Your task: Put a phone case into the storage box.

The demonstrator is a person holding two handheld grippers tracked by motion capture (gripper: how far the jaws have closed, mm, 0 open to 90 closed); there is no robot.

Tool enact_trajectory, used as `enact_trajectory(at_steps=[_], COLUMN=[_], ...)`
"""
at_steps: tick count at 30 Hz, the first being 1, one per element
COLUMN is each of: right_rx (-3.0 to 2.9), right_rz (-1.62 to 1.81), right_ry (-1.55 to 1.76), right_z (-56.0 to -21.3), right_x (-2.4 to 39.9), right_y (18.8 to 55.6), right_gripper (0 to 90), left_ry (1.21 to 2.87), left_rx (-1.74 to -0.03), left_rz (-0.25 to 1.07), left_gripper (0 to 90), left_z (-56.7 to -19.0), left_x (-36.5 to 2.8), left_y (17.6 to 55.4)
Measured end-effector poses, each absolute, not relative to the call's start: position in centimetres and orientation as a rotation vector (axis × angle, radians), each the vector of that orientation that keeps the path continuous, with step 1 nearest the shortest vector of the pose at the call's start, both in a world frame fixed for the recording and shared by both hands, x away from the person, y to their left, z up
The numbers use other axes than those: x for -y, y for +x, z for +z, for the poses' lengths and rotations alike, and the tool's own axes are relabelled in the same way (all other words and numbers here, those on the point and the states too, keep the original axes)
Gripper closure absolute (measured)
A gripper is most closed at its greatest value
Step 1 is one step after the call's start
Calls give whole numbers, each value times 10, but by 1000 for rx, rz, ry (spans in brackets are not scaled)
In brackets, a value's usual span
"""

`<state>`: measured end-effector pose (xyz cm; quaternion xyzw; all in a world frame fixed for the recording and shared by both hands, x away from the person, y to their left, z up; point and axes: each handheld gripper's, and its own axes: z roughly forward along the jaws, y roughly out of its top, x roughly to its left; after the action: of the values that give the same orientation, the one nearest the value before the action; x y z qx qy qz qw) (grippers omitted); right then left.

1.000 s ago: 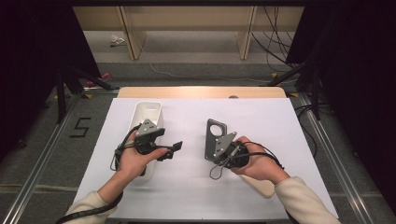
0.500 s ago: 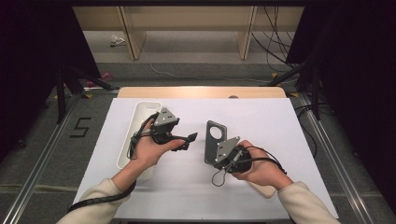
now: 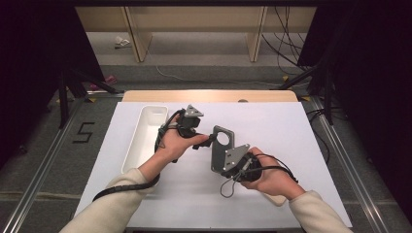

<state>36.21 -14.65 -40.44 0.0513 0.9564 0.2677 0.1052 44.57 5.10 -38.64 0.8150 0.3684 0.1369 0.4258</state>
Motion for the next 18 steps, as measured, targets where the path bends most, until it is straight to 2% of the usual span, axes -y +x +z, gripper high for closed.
enact_trajectory(at_steps=[5,18], right_rx=[-2816,-2802], right_rz=[794,795], right_ry=[147,118], right_z=[-403,-400], right_x=[145,142], right_y=[361,358], right_gripper=[891,890], left_ry=[2053,2046], left_rx=[-960,-1055], left_rz=[337,228], left_gripper=[221,410], left_z=[-390,-397], left_x=[-46,-39], left_y=[456,466])
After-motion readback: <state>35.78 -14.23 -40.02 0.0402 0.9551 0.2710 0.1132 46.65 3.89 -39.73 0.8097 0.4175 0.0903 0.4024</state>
